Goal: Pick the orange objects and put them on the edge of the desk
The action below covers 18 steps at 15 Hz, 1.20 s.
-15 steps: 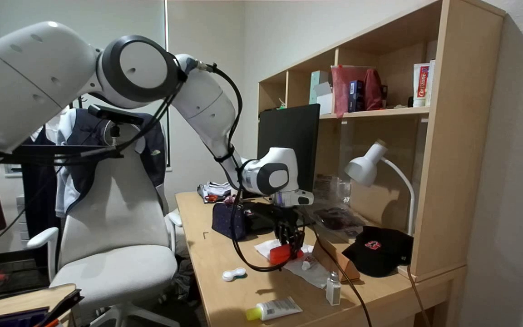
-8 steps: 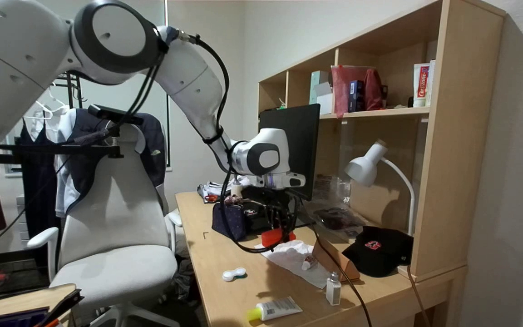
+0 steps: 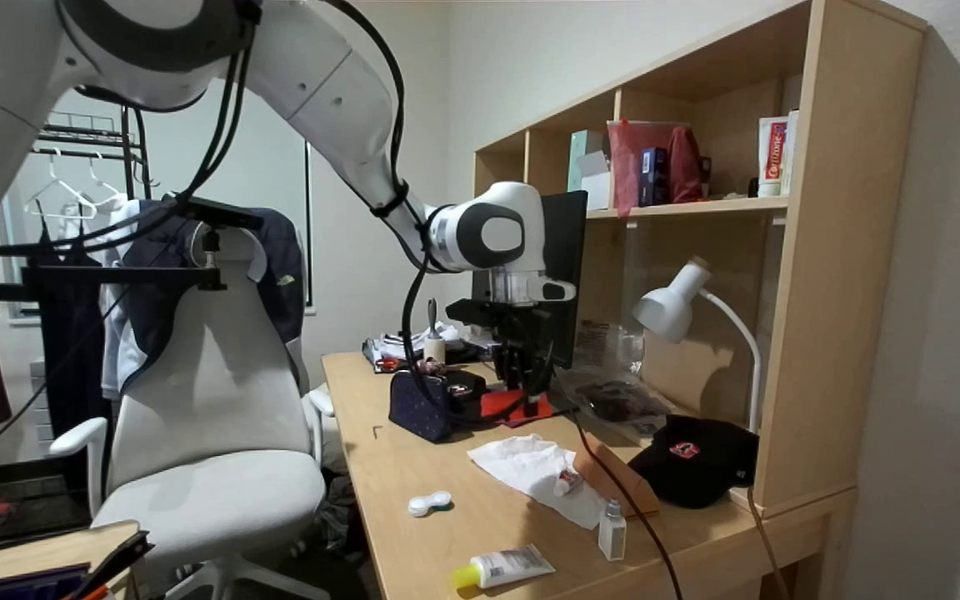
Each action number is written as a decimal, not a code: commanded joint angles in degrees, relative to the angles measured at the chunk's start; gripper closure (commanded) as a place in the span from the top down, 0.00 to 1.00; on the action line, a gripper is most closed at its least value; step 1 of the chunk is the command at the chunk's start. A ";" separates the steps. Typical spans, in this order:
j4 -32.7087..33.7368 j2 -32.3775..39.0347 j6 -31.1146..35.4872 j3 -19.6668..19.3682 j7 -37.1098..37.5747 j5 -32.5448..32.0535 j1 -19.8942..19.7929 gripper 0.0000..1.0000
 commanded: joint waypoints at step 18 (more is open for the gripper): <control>29.13 16.48 -14.45 -0.54 -4.69 0.47 -7.18 0.21</control>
